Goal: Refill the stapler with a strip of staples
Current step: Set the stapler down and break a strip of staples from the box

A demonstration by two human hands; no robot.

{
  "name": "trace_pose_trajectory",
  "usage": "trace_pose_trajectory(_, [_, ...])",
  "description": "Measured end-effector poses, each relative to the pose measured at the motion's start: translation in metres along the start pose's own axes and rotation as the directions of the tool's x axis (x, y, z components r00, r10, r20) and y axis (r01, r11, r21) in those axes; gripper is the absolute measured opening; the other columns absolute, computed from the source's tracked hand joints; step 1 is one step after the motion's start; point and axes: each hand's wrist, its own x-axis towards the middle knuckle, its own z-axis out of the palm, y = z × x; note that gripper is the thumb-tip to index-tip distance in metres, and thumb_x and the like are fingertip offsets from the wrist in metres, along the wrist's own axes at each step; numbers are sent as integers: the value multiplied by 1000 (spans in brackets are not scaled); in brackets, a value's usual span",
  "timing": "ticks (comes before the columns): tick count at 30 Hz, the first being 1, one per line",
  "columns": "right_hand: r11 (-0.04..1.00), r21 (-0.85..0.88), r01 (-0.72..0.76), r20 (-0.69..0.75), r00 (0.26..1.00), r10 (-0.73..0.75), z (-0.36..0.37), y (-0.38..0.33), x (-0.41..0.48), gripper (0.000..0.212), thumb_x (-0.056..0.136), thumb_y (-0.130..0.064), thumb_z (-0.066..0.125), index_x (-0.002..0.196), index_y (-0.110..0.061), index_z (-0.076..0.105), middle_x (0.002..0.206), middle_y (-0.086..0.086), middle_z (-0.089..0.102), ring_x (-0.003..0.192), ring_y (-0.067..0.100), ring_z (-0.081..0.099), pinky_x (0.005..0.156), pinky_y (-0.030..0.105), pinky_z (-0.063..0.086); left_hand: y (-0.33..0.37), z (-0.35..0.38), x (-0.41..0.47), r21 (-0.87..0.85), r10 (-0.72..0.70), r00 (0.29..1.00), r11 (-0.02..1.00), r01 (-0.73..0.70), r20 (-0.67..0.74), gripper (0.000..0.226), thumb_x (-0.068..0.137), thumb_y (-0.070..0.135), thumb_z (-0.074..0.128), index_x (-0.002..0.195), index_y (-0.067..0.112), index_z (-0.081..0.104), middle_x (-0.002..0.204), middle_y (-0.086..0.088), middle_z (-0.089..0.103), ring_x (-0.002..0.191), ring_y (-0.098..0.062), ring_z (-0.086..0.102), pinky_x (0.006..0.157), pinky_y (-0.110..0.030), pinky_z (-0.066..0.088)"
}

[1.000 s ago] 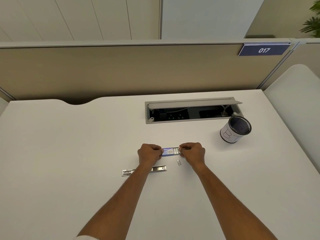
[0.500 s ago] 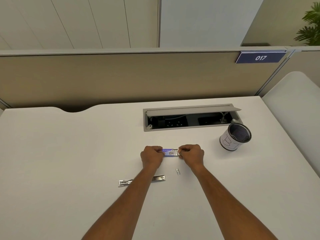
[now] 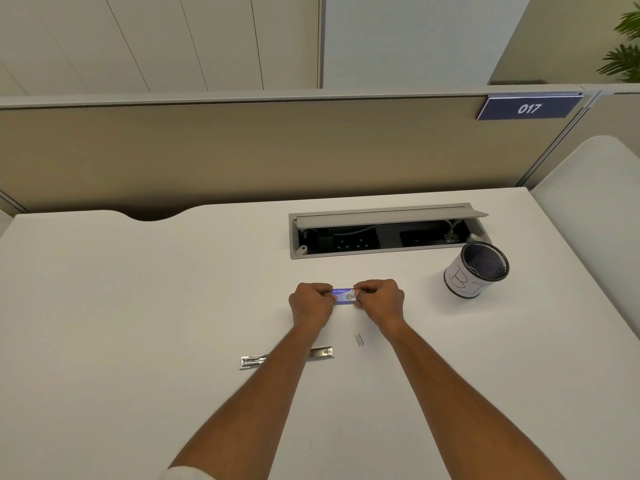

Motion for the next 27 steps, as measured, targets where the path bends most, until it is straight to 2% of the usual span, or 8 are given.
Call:
trace_pose_trajectory(8, [999, -3, 38, -42, 998, -38, -1, -6, 7, 19, 88, -5, 69, 104, -4, 79, 107, 13, 78, 96, 25, 72, 91, 33, 59, 11, 5, 3, -11, 38, 999, 999, -38, -32, 23, 85, 6, 78, 107, 11, 82, 110, -9, 81, 102, -25, 73, 98, -37, 59])
trace_pose_trajectory(13, [996, -15, 83, -73, 994, -84, -2, -13, 14, 21, 92, -6, 64, 108, -4, 78, 112, 15, 76, 102, 27, 71, 97, 39, 57, 20, 9, 8, -26, 81, 995, 996, -83, -54, 24, 86, 7, 78, 109, 9, 82, 110, -10, 81, 98, -24, 73, 93, -31, 60])
trace_pose_trajectory(18, [995, -1, 102, -96, 990, -102, 0, -14, 18, 22, 94, -7, 64, 113, -2, 75, 116, 17, 74, 103, 29, 70, 95, 35, 57, 23, 14, 15, -32, 103, 992, 994, -106, -72, 24, 89, 8, 78, 113, 8, 80, 112, -12, 80, 87, -18, 67, 82, -21, 53])
trace_pose_trajectory(23, [994, -12, 109, -57, 992, -109, 4, -9, 16, 27, 95, -7, 65, 121, 0, 70, 122, 19, 71, 110, 31, 69, 96, 36, 57, 18, 18, 15, -3, 100, 993, 995, -100, -67, 28, 92, 4, 74, 119, 5, 76, 119, -15, 77, 105, -28, 72, 96, -32, 57])
trace_pose_trajectory(27, [992, -14, 127, -68, 990, -127, 0, -3, 12, 26, 95, -4, 62, 118, -1, 72, 119, 17, 73, 109, 30, 69, 100, 37, 55, 14, 16, 14, 56, 127, 990, 991, -124, -57, 39, 90, 6, 77, 128, 6, 71, 118, -13, 76, 108, -27, 71, 97, -28, 53])
